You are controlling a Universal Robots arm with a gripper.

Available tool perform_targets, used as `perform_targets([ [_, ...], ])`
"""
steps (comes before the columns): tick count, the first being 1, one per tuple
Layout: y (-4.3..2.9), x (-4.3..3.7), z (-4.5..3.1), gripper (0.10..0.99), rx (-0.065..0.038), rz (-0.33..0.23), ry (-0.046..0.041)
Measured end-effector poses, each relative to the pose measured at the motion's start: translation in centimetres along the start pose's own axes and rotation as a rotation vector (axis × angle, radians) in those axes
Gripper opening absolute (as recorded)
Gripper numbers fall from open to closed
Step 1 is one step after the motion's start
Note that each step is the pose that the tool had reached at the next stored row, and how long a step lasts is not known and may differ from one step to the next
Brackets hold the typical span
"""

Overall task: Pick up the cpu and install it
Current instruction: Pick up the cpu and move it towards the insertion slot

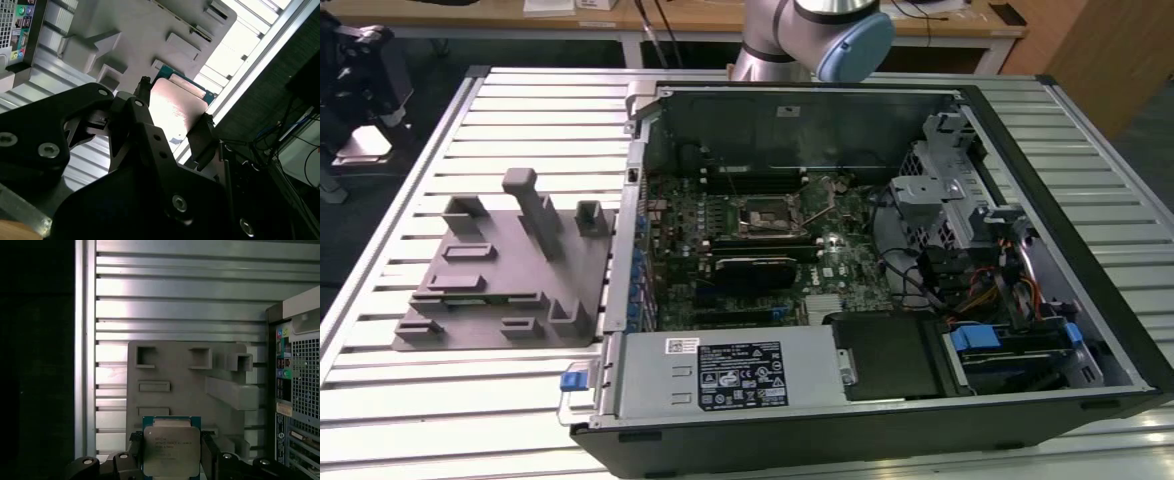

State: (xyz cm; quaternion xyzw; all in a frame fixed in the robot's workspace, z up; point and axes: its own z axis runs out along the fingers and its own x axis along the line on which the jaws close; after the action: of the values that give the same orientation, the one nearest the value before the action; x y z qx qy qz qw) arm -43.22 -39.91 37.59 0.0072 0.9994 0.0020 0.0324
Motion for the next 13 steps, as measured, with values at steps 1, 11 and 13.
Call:
perform_targets([
  [1, 0.0, -0.01, -0.17, 0.545, 0.0, 0.0, -0.0003],
  [11, 0.01, -0.13, -0.73, 0.545, 0.0, 0.0, -0.0011],
  [13, 0.01, -0.39, -0.7, 0.545, 0.0, 0.0, -0.0013],
])
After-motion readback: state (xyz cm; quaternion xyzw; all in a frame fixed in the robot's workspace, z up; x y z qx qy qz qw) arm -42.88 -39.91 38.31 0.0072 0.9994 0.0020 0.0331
